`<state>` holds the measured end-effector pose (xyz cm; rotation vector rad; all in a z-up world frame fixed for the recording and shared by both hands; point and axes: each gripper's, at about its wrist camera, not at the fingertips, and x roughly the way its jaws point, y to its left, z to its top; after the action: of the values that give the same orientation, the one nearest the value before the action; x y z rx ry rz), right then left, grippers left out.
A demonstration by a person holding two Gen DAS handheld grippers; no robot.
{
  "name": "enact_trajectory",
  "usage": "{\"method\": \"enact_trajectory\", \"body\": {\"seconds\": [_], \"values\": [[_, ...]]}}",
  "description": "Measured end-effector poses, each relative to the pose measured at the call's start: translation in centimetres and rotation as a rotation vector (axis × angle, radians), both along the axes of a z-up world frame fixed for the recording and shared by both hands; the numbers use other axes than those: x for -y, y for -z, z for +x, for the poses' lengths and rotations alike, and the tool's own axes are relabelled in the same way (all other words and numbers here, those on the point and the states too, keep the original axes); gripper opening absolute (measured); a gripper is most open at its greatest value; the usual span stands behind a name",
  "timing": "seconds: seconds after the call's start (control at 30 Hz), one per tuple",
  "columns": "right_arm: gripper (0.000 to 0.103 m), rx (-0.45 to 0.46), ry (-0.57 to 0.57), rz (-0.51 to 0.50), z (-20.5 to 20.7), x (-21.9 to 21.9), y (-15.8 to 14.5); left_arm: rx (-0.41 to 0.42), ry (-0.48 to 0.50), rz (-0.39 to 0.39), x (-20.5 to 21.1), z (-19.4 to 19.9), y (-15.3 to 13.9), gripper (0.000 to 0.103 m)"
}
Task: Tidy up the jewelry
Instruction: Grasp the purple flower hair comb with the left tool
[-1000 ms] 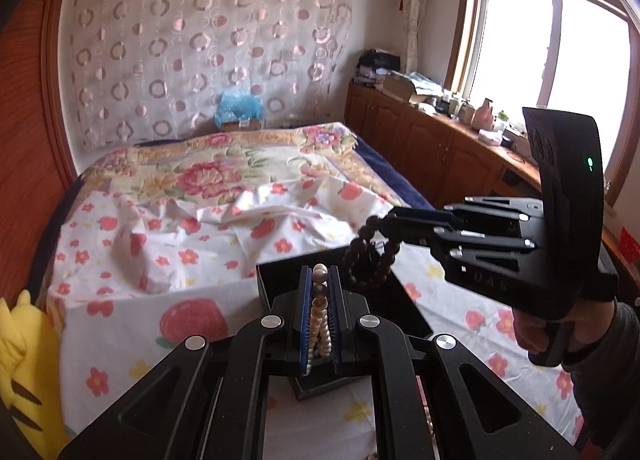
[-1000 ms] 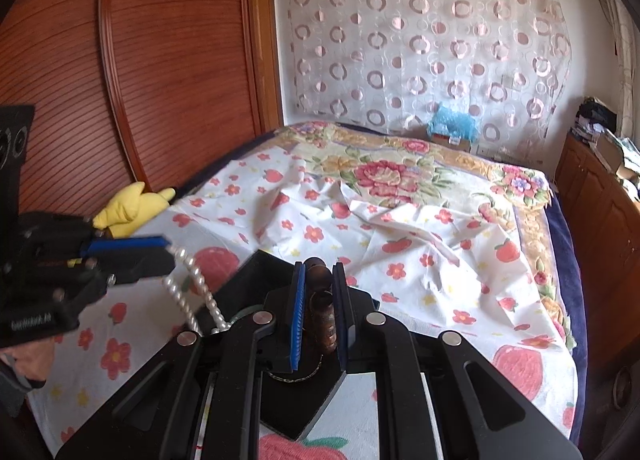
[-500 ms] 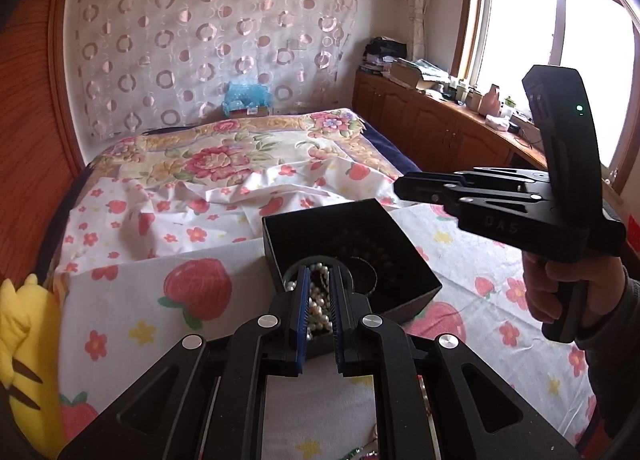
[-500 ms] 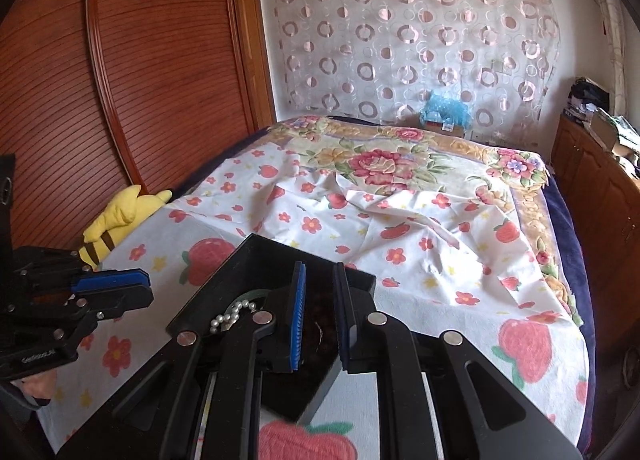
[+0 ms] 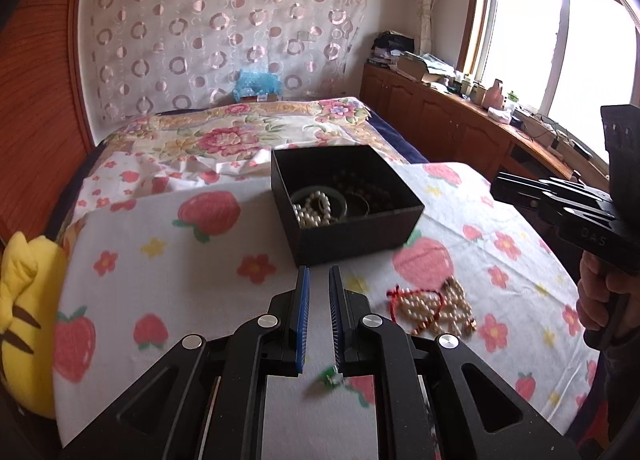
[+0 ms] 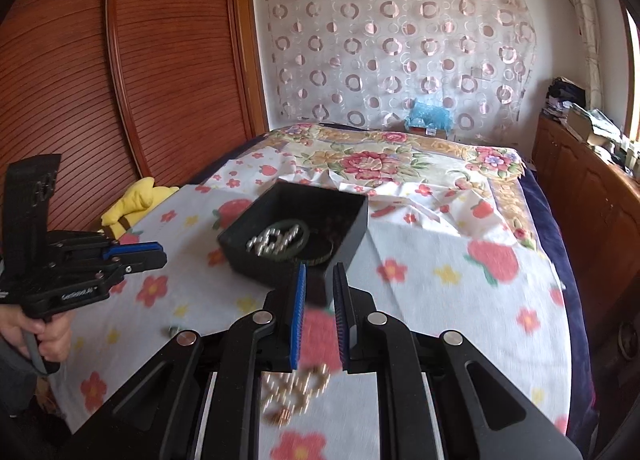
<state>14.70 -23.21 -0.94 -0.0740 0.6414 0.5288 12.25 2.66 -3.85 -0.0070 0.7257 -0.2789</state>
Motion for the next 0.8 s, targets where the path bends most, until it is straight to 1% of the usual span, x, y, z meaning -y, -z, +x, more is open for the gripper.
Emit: {"method": "enact_trajectory", "body": {"seconds": [0.1, 0.17, 0.27, 0.3, 0.37, 0.4, 0.53, 0.6, 0.63, 0.67, 0.8], "values": [[0.018, -0.008, 0.011, -0.005, -2.3, 0.4, 0.8, -0.013, 0.002, -0.005, 0.2, -1.5, 0.6, 0.009], [0.023, -0.013, 0.020, -0.014, -3.9, 0.7, 1.6, -0.025, 0.006, -0.016, 0.2, -2.5, 1.0, 0.009], [0.024, -0.034, 0.031, -0.021, -5.4, 1.2, 2.9, -0.043, 0.018, -0.031, 0.5, -3.5, 1.7, 0.009], [0.025, -0.039, 0.035, -0.024, -5.9, 1.4, 3.4, -0.046, 0.025, -0.028, 0.8, -3.9, 2.0, 0.011], [0.030, -0.048, 0.041, -0.030, -6.6, 1.6, 4.3, -0.051, 0.034, -0.017, 1.2, -4.4, 2.6, 0.020], [0.030, -0.052, 0.043, -0.033, -6.8, 1.8, 4.6, -0.056, 0.037, -0.012, 1.4, -4.7, 2.9, 0.021], [0.033, -0.076, 0.051, -0.037, -7.7, 2.1, 6.0, -0.096, 0.065, -0.022, 2.3, -5.4, 4.2, 0.021], [0.036, -0.082, 0.056, -0.039, -7.9, 2.2, 6.4, -0.105, 0.080, -0.021, 2.9, -5.7, 4.6, 0.022], [0.041, -0.084, 0.059, -0.040, -8.1, 2.2, 6.6, -0.110, 0.089, -0.021, 3.2, -5.9, 4.8, 0.023], [0.043, -0.085, 0.063, -0.039, -8.2, 2.2, 6.7, -0.115, 0.096, -0.026, 3.4, -6.0, 5.0, 0.024], [0.043, -0.101, 0.064, -0.033, -8.4, 2.0, 7.6, -0.136, 0.124, -0.044, 4.3, -6.4, 5.5, 0.026]]}}
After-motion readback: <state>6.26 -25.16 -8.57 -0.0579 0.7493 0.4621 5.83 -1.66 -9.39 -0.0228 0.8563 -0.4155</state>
